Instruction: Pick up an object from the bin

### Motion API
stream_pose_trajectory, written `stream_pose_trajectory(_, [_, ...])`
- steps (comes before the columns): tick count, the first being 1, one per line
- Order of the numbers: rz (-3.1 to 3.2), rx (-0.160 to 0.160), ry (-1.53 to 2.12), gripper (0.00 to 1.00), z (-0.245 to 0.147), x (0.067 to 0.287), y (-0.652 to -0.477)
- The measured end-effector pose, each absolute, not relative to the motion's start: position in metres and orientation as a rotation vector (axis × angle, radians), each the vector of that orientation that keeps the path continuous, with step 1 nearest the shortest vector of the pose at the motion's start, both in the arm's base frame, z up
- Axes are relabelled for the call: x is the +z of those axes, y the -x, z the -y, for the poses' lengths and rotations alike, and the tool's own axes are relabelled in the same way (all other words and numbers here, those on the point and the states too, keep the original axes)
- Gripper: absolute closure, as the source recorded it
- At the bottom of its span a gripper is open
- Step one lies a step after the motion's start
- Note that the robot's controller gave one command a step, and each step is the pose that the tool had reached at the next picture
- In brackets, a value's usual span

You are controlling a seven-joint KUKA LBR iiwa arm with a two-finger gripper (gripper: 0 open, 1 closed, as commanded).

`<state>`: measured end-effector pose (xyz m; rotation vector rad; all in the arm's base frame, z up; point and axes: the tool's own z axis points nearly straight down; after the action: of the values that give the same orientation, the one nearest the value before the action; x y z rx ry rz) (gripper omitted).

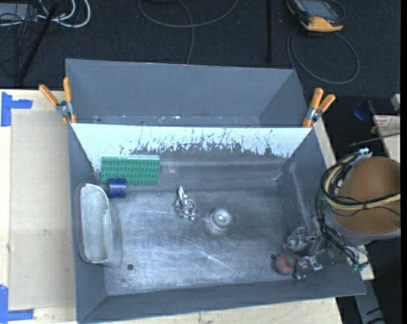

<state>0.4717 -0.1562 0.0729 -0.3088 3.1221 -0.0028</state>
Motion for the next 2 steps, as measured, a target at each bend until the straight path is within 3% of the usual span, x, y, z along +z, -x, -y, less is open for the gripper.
stream_pose_trajectory(2, [-3.124, 0.001, 0.324, 1.0, 0.1545, 0.0828, -0.4737])
